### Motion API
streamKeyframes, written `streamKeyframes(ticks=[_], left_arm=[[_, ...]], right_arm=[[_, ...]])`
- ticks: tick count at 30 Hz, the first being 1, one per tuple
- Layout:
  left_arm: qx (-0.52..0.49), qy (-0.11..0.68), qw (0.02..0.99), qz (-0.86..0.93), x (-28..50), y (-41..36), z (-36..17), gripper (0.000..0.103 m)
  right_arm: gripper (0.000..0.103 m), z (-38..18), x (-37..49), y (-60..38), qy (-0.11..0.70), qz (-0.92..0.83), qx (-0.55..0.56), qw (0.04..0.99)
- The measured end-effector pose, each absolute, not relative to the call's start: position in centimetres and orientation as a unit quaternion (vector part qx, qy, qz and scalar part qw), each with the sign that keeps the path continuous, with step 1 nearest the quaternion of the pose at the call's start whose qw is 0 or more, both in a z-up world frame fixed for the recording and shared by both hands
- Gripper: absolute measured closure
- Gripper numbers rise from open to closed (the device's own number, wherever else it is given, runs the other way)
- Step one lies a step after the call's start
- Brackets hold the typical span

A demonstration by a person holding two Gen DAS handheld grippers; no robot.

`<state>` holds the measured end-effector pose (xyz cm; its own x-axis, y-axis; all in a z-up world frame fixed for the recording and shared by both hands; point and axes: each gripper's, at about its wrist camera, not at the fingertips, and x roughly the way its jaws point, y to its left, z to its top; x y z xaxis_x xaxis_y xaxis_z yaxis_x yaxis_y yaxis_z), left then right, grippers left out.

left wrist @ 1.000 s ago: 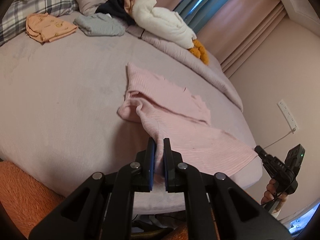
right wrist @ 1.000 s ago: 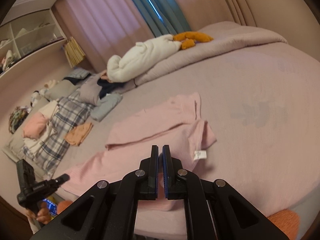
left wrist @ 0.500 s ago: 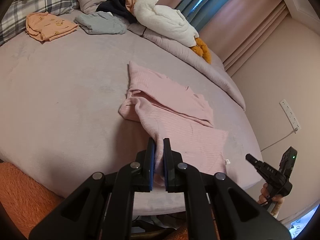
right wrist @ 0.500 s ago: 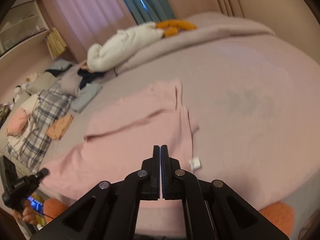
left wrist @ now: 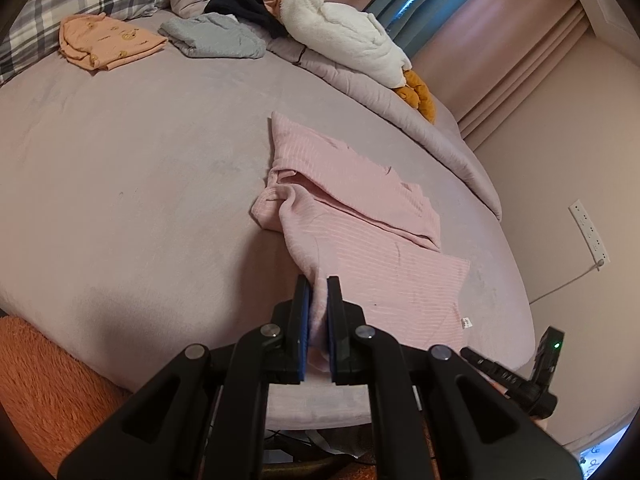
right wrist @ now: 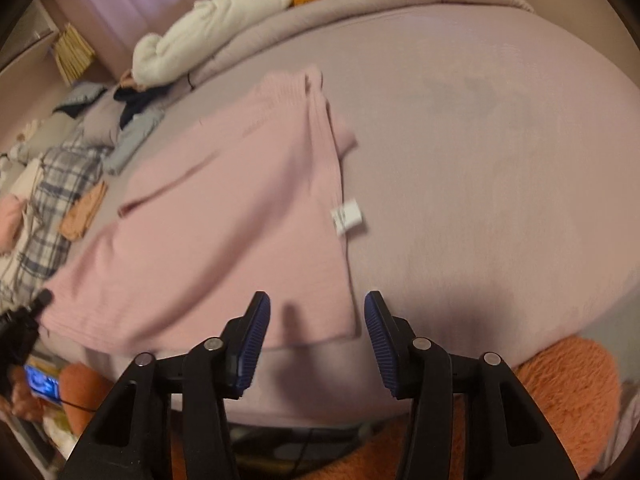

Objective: Fold small clothes
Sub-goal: 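Grasp the shirt edge with the right gripper while the left gripper holds its edge, then lift the held edge with both grippers and fold it over the shirt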

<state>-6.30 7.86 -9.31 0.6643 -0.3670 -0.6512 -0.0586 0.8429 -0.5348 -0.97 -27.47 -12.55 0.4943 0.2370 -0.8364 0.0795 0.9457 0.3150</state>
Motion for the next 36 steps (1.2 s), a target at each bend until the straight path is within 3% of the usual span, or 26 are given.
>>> streamKeyframes(ticks=[2, 4, 5, 22, 36], left_arm=[[-0.267, 0.402, 0.871, -0.087, -6.2, 7.8, -9.4, 0.096], [-0.267, 0.403, 0.871, -0.085, -6.2, 7.7, -9.5, 0.096], [-0.268, 0.402, 0.871, -0.084, -6.3, 7.6, -9.5, 0.096], [-0.275, 0.364, 0.883, -0.108, -6.9, 7.2, -7.1, 0.097], [-0.309, 0.345, 0.879, -0.117, -2.3, 8.3, -5.7, 0.097]], right_arm=[[0.056, -13.3, -0.9, -27.3, 0.505, 0.049, 0.16, 0.846], [0.077, -13.4, -1.0, -26.7, 0.498, 0.05, 0.139, 0.855], [0.097, -13.3, -0.9, -26.5, 0.495, 0.065, 0.143, 0.854], [0.097, -1.8, -2.4, -28.6, 0.308, 0.143, 0.207, 0.918], [0.097, -0.5, 4.8, -29.0, 0.278, 0.135, 0.215, 0.926]])
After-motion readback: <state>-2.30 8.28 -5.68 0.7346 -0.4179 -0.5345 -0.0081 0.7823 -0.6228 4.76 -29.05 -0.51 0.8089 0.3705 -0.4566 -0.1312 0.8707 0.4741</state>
